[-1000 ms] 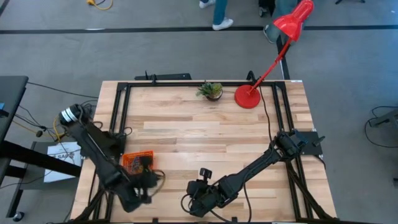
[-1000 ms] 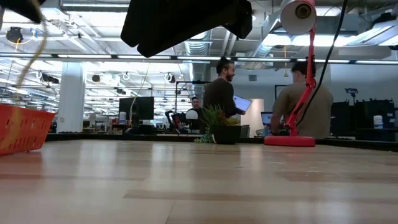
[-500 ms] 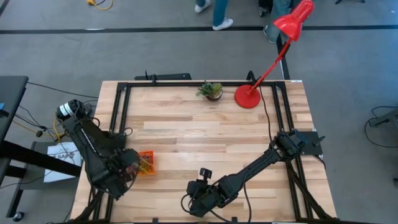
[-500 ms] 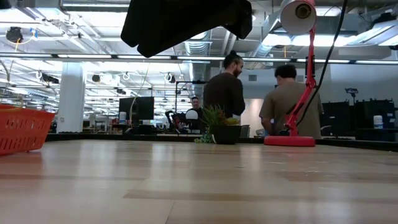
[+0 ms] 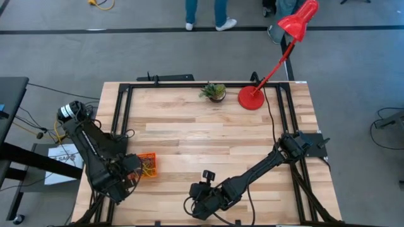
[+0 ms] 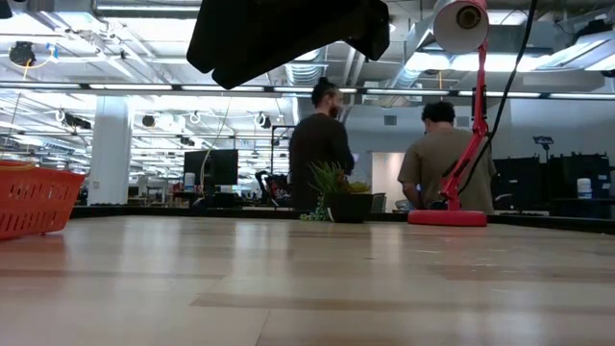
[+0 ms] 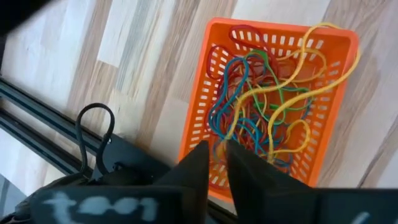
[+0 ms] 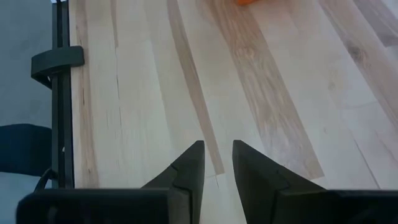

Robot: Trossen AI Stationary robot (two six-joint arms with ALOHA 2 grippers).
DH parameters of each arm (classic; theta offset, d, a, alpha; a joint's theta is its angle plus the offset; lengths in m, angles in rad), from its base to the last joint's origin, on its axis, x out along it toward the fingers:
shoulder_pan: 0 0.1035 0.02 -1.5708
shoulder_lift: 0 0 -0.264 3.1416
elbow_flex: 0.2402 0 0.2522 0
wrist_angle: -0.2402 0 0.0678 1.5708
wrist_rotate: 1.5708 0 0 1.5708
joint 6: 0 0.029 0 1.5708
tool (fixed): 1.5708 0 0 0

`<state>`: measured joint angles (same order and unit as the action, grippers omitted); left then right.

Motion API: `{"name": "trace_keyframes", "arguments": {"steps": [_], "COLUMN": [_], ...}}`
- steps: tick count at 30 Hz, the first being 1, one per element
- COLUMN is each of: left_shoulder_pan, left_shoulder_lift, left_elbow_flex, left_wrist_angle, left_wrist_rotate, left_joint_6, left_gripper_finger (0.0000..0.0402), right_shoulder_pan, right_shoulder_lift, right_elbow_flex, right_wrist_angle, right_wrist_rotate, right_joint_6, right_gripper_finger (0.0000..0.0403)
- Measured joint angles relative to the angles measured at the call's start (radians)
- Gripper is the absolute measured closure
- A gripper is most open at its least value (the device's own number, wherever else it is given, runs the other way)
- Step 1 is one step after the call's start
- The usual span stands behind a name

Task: Pick and place rubber bands into bin
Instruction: Put the yellow rubber band into the orange basket

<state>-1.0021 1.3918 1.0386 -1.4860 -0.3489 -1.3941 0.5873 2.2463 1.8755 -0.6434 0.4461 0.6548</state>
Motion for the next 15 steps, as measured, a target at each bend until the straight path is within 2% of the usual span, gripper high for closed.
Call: {"name": "trace_keyframes", "arguments": {"steps": [9, 13, 15], "left_shoulder_pan": [0.002, 0.002, 0.002], "left_shoulder_lift": [0.000, 0.000, 0.001], "left_elbow_flex": [-0.062, -0.127, -0.155], "left_wrist_angle": [0.029, 0.175, 0.290], "left_wrist_rotate": [-0.013, -0.041, -0.054], "left_joint_6": [-0.005, -0.007, 0.051], "left_gripper_finger": [0.0287, 0.0281, 0.0283], "right_shoulder_pan": [0.000, 0.000, -0.001], "right_shoulder_lift": [0.000, 0.000, 0.000], "right_elbow_flex": [0.000, 0.000, 0.000], "right_wrist_angle": [0.000, 0.000, 0.000], "right_wrist_rotate": [0.000, 0.000, 0.000], "right_joint_6": [0.000, 0.000, 0.000], "right_gripper_finger": [0.0327, 0.0327, 0.0327]}}
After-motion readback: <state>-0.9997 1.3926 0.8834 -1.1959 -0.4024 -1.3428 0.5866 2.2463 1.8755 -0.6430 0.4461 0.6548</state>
